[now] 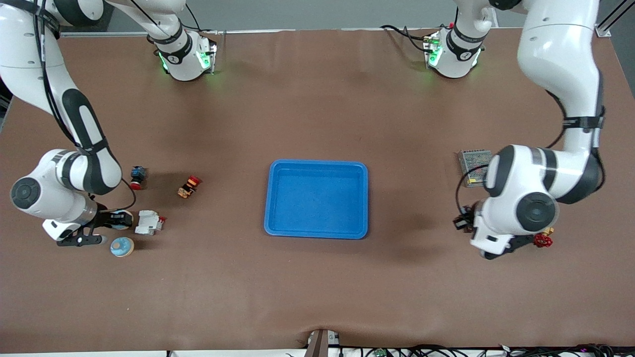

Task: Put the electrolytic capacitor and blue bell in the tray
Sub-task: 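Carry the capacitor over the tray while the right gripper lifts the bell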

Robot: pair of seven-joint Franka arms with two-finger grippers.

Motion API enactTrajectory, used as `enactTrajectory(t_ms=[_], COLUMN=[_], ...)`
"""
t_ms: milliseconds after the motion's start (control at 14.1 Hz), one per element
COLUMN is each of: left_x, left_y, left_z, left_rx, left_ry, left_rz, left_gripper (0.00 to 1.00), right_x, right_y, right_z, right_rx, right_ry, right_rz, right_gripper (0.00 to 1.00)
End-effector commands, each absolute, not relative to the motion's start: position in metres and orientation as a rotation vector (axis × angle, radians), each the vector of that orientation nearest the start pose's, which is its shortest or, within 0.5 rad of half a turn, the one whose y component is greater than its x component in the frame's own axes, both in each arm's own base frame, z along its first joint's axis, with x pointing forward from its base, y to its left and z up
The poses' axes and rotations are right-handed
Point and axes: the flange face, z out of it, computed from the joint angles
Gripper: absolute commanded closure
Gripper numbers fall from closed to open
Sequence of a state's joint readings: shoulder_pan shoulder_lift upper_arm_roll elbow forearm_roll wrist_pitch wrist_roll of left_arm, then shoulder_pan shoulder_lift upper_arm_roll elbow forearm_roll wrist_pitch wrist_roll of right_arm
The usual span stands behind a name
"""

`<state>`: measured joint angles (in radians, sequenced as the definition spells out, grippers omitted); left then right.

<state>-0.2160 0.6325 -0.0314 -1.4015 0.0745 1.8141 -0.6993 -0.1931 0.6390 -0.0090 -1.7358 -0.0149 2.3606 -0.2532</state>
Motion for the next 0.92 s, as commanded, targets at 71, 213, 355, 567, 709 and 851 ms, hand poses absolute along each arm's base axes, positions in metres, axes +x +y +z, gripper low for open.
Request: enactTrajectory(t_ms=[71,213,355,567,709,851], left_x=[0.659,0.646,0.633,0.615,0.604,0.594], left_y=[-0.228,-0.263,-0.295,-0.34,-0.366,-0.388], left_z=[0.321,0.317,0.31,0.303,0.295,0.289], left_rx=[-2.874,-2.862,-2.841,-2.847,-2.841,-2.85], left_ry=[-0.766,-0.831,-0.876,-0.957,-0.992,-1.03], left_rz=[0.259,0.263,0.267,0.258,0.239,0.229], left_gripper=[1.0,1.0,1.0,1.0,1.0,1.0], right_x=[0.668,0.669,0.668,0.669,0.671,0.673], right_y=[-0.139,-0.135,-0.128,-0.116,-0.104,-0.086], right_z=[0.247,0.249,0.254,0.254,0.254,0.255], right_rx=[-3.13,-3.103,-3.054,-2.957,-2.917,-2.91], right_ry=[-0.116,-0.087,-0.027,0.076,0.103,0.151], right_rz=[0.038,0.028,0.028,0.017,0.009,0.012], right_gripper=[1.0,1.0,1.0,1.0,1.0,1.0])
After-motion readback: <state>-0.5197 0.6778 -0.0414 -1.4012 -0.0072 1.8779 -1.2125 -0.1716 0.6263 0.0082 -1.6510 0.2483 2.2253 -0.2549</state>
